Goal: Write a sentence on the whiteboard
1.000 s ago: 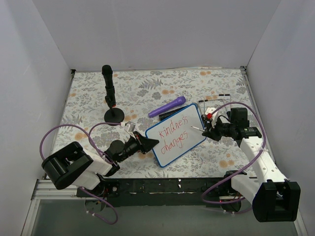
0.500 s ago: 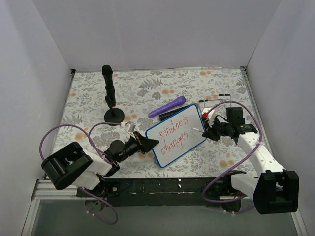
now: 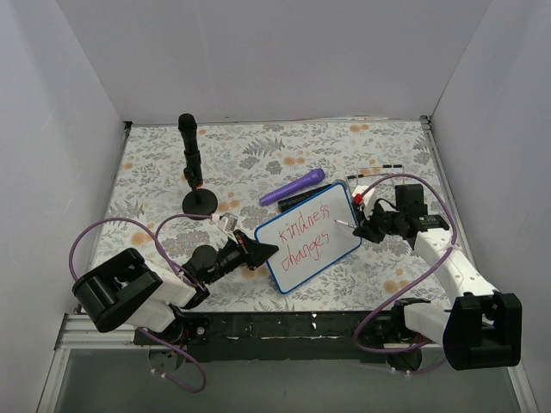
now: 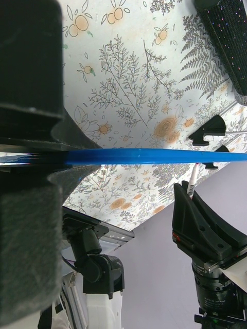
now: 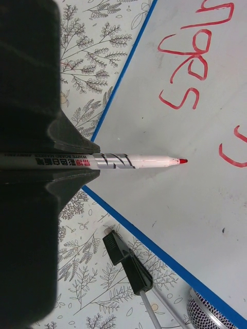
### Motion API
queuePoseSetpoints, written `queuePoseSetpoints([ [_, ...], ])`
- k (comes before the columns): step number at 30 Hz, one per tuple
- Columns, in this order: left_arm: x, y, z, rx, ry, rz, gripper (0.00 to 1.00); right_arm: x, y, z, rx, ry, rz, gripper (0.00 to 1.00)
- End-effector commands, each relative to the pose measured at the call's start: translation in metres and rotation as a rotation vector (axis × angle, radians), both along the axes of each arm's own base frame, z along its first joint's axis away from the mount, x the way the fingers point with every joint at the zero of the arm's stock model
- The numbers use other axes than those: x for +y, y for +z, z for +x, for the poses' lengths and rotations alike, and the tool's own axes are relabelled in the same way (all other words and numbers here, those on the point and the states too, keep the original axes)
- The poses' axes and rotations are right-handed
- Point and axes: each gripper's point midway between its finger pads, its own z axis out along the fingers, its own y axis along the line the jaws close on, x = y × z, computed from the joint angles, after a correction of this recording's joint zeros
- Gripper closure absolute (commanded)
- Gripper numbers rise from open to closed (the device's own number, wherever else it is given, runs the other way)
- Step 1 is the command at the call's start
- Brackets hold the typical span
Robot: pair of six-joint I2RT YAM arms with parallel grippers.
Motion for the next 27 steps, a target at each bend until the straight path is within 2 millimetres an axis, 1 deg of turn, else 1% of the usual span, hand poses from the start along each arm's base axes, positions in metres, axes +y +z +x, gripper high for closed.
queuePoseSetpoints([
  [1, -0.004, 0.013, -0.003, -0.056, -0.027, -0.017, 1.0, 0.005, 0.014, 0.015, -0.049, 0.004, 0.012, 0.99],
  [8, -0.003, 0.013, -0.003, -0.056, -0.024, -0.017, 1.0, 0.001, 0.0, 0.001, 0.01, 0.039, -0.023, 0.99],
  [15, -0.003, 0.012, -0.003, -0.055, -0.023, -0.018, 1.0, -0.005, -0.018, -0.026, 0.082, 0.088, -0.073, 0.99],
  [19, -0.002, 0.012, -0.003, -0.052, -0.021, -0.018, 1.0, -0.011, -0.026, -0.033, 0.101, 0.087, -0.106, 0.99],
  [21, -0.003, 0.013, -0.002, -0.053, -0.023, -0.021, 1.0, -0.012, -0.027, -0.033, 0.106, 0.079, -0.108, 0.99],
  [23, -0.003, 0.011, -0.003, -0.05, -0.025, -0.018, 1.0, -0.013, -0.025, -0.027, 0.091, 0.062, -0.114, 0.99],
  [25, -0.003, 0.012, -0.003, -0.051, -0.025, -0.021, 1.0, -0.013, -0.017, -0.019, 0.07, 0.033, -0.108, 0.99],
  [27, -0.002, 0.012, -0.003, -0.051, -0.023, -0.019, 1.0, -0.012, -0.004, -0.007, 0.03, 0.006, -0.092, 0.99],
])
